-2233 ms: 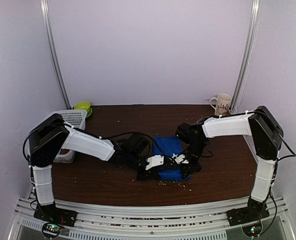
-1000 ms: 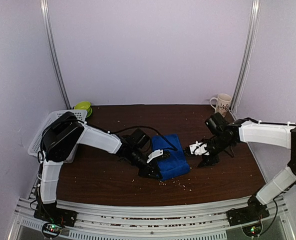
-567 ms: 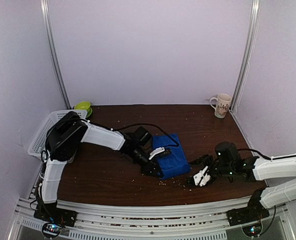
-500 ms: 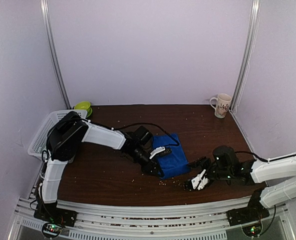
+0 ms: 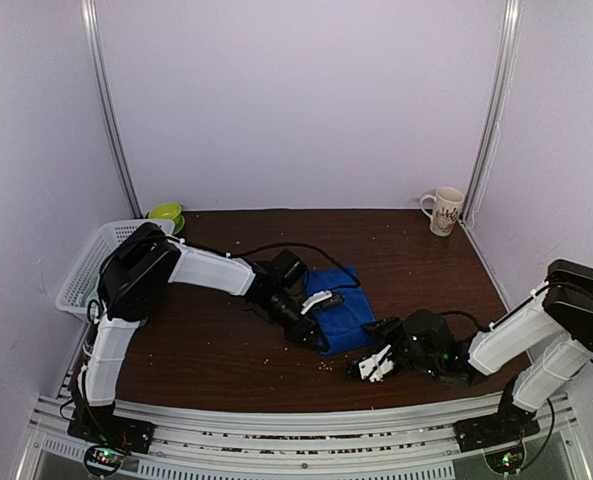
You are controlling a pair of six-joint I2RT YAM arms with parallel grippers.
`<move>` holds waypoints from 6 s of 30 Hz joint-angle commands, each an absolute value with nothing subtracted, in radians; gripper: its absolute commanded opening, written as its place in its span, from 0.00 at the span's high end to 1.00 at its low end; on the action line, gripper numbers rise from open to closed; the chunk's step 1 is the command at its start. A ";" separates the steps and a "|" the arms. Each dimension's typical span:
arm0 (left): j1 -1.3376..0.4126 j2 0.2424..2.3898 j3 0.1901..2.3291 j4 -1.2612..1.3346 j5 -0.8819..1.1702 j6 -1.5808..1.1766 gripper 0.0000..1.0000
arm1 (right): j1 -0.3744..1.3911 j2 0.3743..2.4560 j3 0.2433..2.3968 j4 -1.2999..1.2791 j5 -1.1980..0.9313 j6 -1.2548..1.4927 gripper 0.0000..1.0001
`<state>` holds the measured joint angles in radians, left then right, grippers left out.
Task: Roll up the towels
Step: Roll the towel at the center of the board.
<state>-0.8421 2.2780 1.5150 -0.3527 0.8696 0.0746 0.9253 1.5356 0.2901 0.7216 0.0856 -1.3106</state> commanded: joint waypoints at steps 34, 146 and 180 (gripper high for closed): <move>-0.790 2.170 1.448 -0.420 0.731 0.186 0.49 | 0.929 1.618 0.480 0.439 0.151 -1.157 0.98; -0.853 2.307 1.537 -0.458 0.713 0.452 1.00 | 0.773 1.248 0.435 0.214 -0.135 -1.174 0.16; -0.811 2.281 1.564 -0.541 0.673 0.500 0.69 | 0.919 1.660 0.646 0.248 0.147 -1.045 1.00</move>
